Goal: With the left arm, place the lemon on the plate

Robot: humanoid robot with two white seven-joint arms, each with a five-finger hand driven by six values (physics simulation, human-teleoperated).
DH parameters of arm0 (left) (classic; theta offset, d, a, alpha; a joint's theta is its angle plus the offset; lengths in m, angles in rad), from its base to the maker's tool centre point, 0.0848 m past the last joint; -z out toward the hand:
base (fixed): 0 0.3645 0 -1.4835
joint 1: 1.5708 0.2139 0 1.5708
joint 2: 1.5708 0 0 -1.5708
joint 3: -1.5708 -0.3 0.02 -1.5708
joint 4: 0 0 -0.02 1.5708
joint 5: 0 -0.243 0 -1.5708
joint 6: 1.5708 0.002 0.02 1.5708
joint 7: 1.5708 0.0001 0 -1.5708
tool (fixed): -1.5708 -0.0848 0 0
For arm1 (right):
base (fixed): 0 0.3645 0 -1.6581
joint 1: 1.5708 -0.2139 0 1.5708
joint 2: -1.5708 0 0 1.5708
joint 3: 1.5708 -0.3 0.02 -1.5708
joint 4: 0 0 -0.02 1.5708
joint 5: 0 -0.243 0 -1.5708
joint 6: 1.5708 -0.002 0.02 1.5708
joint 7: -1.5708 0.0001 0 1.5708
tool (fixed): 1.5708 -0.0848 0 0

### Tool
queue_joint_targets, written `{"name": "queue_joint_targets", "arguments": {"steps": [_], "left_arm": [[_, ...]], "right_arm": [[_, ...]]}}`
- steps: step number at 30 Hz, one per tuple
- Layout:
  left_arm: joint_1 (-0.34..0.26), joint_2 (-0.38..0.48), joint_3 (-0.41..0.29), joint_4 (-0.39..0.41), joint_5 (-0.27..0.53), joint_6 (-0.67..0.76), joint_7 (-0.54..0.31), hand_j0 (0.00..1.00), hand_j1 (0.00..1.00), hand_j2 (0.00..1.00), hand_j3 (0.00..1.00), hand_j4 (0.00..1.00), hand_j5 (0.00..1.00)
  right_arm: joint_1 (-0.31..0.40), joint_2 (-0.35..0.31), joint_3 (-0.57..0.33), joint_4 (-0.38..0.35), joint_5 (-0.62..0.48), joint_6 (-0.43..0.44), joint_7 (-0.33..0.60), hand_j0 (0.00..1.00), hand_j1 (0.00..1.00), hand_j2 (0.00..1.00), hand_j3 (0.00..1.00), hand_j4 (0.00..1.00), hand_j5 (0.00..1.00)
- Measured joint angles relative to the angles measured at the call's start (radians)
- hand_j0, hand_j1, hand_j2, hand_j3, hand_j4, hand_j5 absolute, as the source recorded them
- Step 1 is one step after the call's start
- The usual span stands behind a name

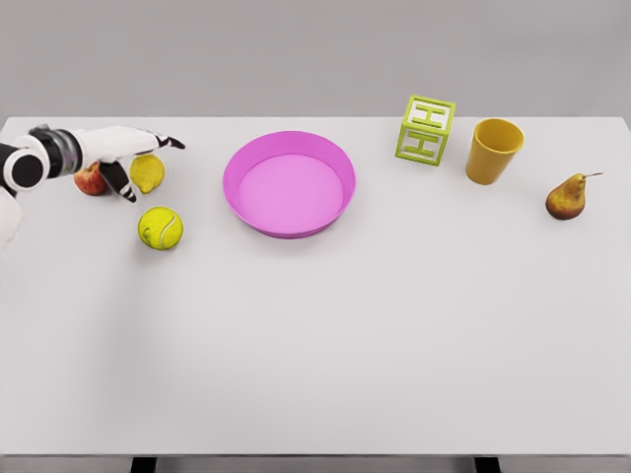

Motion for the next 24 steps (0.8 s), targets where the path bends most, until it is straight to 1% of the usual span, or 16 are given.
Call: {"name": "queue_joint_targets", "arguments": {"steps": [6, 10, 15, 16, 20, 24], "left_arm": [[0.000, -0.006, 0.000, 0.019, -0.008, 0.000, 0.000, 1.00, 1.00, 1.00, 1.00, 1.00, 1.00], [0.000, -0.007, 0.000, 0.022, -0.008, 0.001, 0.000, 0.88, 0.88, 0.88, 0.88, 0.88, 0.88], [0.000, -0.007, 0.000, 0.030, -0.008, 0.000, 0.000, 0.82, 0.82, 0.82, 0.82, 0.82, 0.82], [0.000, -0.007, 0.000, 0.031, -0.008, 0.000, 0.000, 0.80, 0.80, 0.80, 0.80, 0.80, 0.80], [0.000, -0.007, 0.000, 0.034, -0.007, -0.001, 0.000, 0.79, 0.79, 0.79, 0.79, 0.79, 0.79], [0.000, -0.007, -0.003, 0.034, -0.007, -0.002, 0.000, 0.72, 0.72, 0.72, 0.72, 0.72, 0.72]], "right_arm": [[0.000, 0.000, 0.000, 0.000, 0.000, 0.000, 0.000, 1.00, 1.00, 1.00, 1.00, 1.00, 1.00], [0.000, 0.000, 0.000, 0.000, 0.000, 0.000, 0.000, 1.00, 1.00, 1.00, 1.00, 1.00, 1.00], [0.000, 0.000, 0.000, 0.000, 0.000, 0.000, 0.000, 1.00, 1.00, 1.00, 1.00, 1.00, 1.00], [0.000, 0.000, 0.000, 0.000, 0.000, 0.000, 0.000, 1.00, 1.00, 1.00, 1.00, 1.00, 1.00], [0.000, 0.000, 0.000, 0.000, 0.000, 0.000, 0.000, 1.00, 1.00, 1.00, 1.00, 1.00, 1.00], [0.000, 0.000, 0.000, 0.000, 0.000, 0.000, 0.000, 1.00, 1.00, 1.00, 1.00, 1.00, 1.00]]}}
